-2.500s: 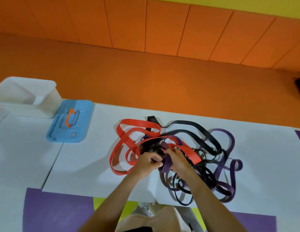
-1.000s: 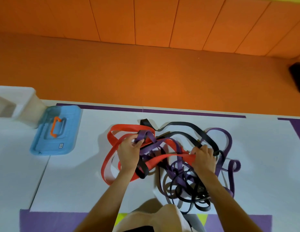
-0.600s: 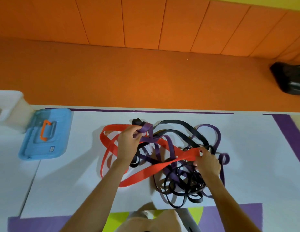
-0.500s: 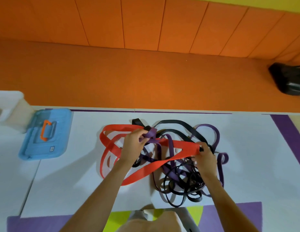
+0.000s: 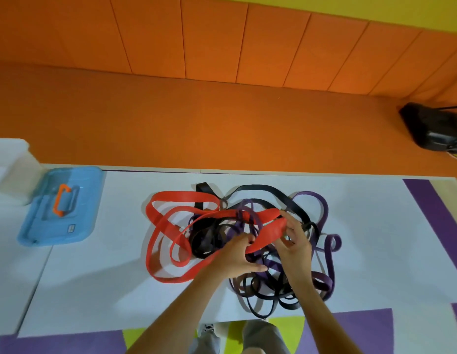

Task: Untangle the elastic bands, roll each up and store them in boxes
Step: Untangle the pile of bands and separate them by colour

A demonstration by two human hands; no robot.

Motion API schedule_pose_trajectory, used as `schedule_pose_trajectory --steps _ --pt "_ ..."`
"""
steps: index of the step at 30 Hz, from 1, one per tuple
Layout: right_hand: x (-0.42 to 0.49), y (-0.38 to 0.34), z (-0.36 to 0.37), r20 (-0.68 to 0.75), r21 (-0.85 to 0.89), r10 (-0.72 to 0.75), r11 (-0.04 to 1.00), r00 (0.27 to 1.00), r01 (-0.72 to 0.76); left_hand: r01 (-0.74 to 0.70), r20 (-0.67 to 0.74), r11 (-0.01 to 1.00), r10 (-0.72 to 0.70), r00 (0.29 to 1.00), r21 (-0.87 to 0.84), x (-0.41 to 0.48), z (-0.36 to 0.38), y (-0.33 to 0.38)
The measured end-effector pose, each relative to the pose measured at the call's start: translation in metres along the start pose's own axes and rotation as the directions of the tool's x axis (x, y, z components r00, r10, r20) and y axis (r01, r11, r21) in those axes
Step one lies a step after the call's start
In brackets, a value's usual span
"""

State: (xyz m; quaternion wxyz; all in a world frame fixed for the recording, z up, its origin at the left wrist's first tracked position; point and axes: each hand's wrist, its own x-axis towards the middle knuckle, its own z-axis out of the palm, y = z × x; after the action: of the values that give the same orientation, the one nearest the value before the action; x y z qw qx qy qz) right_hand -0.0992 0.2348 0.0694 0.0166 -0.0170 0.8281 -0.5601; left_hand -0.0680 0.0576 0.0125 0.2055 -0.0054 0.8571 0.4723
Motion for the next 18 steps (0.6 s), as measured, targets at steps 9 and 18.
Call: schedule_pose_trajectory --steps 9,18 --pt "0.011 0.004 -0.005 -0.007 -0.054 0.079 0.995 0.997 -0.079 0.079 0.192 0.984 -0.048 0.980 -0.160 -0.025 -0.010 0.002" --pt "0.041 0.009 0.013 0.223 -0.147 -0.066 0.984 0.973 0.100 0.140 -0.413 0.990 -0.127 0.902 0.002 -0.047 -0.066 -0.005"
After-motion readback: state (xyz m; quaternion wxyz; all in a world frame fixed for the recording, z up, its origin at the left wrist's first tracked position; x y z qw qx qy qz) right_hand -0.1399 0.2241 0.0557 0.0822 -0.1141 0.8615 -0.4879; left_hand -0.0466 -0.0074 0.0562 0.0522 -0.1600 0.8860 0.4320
